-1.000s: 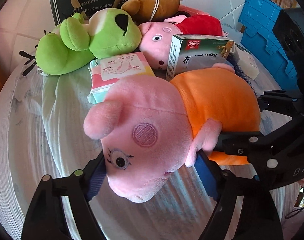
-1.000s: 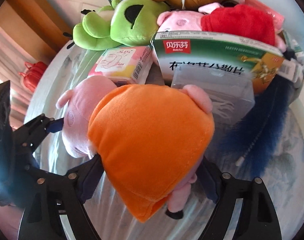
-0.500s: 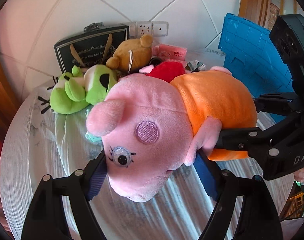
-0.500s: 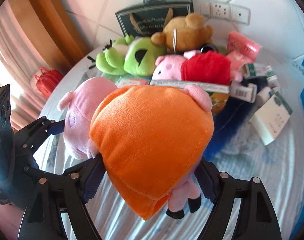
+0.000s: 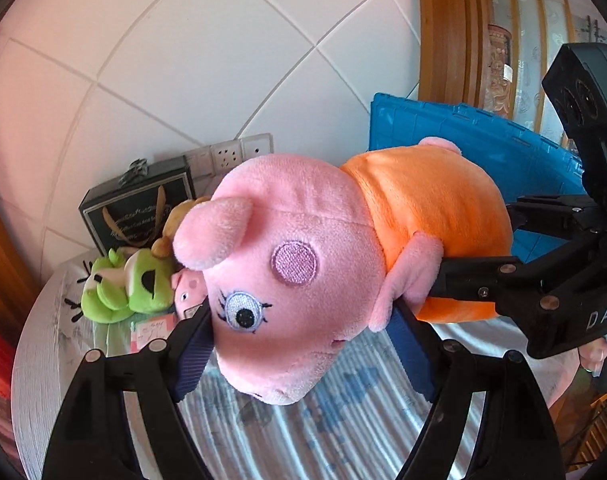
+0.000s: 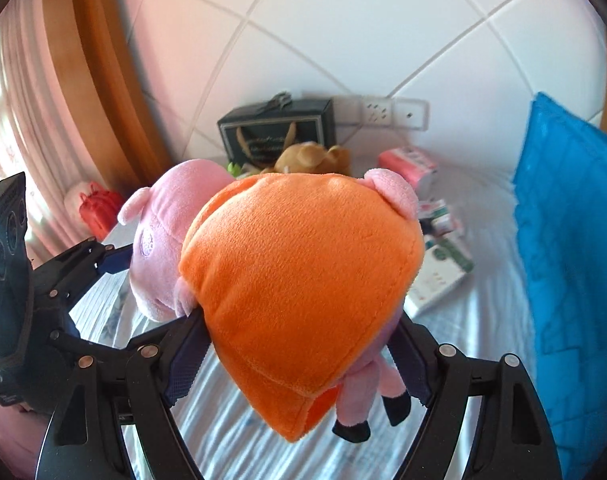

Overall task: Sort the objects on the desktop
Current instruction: 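Carry the pink pig plush with both tools and drop it into the crate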

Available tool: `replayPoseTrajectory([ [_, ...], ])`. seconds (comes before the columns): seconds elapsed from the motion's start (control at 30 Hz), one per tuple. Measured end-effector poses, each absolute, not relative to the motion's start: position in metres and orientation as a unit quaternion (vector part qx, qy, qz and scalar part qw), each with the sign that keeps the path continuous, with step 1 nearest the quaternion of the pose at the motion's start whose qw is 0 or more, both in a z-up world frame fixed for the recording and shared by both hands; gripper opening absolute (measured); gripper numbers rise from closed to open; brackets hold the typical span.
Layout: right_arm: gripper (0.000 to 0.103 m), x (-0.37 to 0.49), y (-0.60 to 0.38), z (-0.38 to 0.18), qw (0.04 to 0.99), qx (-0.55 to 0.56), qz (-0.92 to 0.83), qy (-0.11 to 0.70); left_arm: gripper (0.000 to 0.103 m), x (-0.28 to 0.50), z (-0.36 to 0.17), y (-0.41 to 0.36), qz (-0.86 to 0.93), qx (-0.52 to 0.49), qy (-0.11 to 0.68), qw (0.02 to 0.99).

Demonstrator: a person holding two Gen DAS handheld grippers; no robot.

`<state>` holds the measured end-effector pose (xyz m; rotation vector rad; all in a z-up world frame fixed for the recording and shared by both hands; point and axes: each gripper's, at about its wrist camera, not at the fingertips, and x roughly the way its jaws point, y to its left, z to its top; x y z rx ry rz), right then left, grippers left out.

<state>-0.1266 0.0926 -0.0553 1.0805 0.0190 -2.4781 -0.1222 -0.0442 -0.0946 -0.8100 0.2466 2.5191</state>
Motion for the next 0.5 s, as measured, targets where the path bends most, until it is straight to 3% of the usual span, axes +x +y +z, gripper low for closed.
replayPoseTrajectory([
  [0.5,0.083,-0.093,0.296,0.064,0.107,0.283,-0.953,0.003,0.08,-0.102,0.017,0.174,0.916,-0.183,0.103,0.341],
])
